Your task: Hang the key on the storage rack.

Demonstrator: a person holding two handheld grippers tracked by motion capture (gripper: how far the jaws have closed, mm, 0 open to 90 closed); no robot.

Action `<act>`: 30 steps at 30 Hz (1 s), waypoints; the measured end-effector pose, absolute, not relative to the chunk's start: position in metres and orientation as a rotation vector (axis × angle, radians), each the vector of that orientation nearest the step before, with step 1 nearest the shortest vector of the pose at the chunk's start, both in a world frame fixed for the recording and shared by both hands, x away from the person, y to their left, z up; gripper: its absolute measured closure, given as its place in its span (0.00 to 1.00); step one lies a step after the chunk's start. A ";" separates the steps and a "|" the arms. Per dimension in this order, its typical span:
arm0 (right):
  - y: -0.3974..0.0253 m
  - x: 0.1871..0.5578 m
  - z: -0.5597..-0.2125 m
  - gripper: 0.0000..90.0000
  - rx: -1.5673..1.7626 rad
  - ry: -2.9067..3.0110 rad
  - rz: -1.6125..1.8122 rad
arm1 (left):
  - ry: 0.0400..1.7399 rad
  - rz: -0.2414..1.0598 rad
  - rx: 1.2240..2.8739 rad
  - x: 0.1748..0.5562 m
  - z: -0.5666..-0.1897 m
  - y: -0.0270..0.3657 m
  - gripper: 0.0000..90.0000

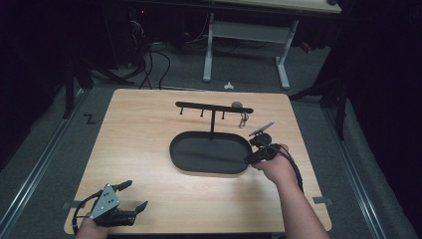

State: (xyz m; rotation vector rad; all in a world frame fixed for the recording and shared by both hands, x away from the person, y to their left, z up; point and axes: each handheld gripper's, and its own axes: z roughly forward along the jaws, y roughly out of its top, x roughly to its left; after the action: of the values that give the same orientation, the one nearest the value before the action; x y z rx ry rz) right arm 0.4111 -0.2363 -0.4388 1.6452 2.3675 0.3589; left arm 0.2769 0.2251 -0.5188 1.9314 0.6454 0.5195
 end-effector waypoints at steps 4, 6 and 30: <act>-0.244 0.402 -0.446 0.39 1.654 2.347 0.422 | 0.643 0.520 1.931 0.277 -0.519 0.225 0.17; -0.249 0.396 -0.449 0.39 1.643 2.323 0.446 | 0.645 0.522 1.931 0.277 -0.519 0.225 0.17; -0.265 0.308 -0.502 0.36 1.471 2.059 0.822 | 0.641 0.524 1.941 0.277 -0.520 0.222 0.17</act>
State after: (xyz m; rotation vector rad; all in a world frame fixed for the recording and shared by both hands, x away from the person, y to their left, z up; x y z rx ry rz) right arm 0.3077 -0.2649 -0.5021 1.4706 2.0594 0.8216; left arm 0.2766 0.2217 -0.5203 1.9406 0.6410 0.5240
